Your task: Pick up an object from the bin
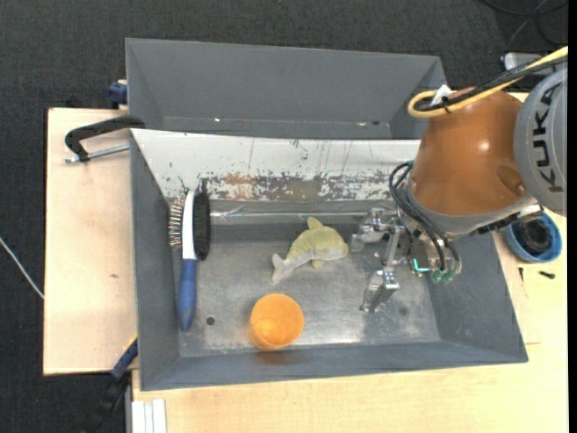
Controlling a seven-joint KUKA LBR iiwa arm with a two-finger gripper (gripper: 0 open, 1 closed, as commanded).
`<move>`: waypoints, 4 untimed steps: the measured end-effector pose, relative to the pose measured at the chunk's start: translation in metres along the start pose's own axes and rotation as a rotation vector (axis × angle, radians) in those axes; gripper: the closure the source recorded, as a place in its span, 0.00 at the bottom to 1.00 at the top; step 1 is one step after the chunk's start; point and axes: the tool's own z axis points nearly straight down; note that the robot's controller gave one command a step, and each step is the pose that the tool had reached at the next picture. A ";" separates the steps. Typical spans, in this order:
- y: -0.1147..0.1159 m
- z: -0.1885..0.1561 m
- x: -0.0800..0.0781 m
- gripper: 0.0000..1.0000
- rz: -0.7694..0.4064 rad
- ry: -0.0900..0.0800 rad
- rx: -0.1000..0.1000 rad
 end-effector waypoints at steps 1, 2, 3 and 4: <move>0.062 0.122 -0.026 0.00 -0.206 -0.011 0.000; 0.114 0.065 0.002 0.00 -0.235 -0.015 -0.003; 0.140 0.121 0.007 0.00 -0.567 -0.010 0.002; 0.166 0.121 0.005 0.00 -0.319 -0.012 0.001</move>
Offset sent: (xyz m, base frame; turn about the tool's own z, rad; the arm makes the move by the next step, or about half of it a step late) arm 0.0231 0.0600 -0.1221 -0.2039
